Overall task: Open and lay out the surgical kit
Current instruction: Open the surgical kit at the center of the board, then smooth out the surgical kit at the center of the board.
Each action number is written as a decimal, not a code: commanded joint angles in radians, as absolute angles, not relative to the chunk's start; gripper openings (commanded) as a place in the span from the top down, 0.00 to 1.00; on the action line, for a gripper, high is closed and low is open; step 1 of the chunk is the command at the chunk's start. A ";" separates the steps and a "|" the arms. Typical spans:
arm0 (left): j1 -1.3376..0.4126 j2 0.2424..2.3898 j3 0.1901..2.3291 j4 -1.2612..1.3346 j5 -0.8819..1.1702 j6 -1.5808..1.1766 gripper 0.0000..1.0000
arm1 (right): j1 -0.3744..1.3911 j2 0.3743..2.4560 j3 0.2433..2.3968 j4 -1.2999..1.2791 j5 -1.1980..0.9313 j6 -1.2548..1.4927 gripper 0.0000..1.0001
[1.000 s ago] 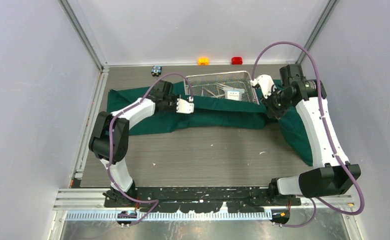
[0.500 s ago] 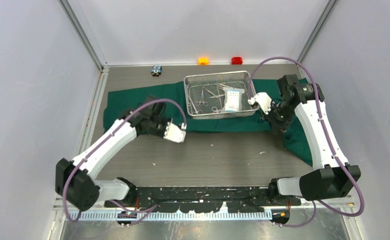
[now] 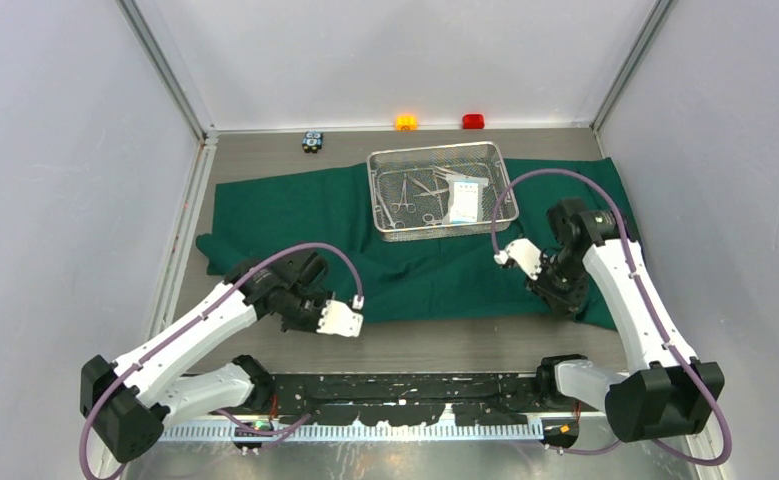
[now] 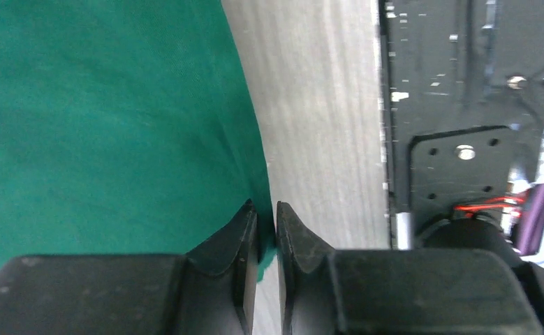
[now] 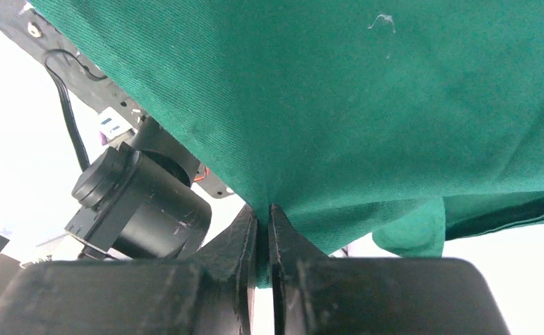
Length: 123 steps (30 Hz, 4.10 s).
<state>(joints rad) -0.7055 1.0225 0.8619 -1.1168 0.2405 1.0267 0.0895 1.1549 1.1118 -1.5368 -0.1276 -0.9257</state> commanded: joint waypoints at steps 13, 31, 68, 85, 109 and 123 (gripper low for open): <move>-0.749 0.969 0.998 -1.424 0.276 0.971 0.24 | 0.086 1.034 1.068 -1.670 -0.003 -0.885 0.44; -0.097 1.363 1.069 -1.160 0.113 1.013 0.16 | 0.086 1.230 1.315 -1.373 -0.284 -0.670 0.35; 0.186 1.299 0.772 -1.314 -0.129 1.354 0.37 | 0.086 1.338 1.254 -1.259 -0.200 -0.688 0.39; 0.177 1.909 1.574 -0.991 0.303 0.520 0.25 | -0.037 1.593 1.433 -0.768 -0.058 -0.185 0.39; 0.008 2.200 1.780 -0.786 0.092 0.439 0.15 | -0.119 1.707 1.432 -0.749 -0.110 -0.214 0.40; 0.009 2.254 1.776 -0.873 0.150 0.482 0.59 | -0.161 1.755 1.492 -0.762 -0.087 -0.236 0.41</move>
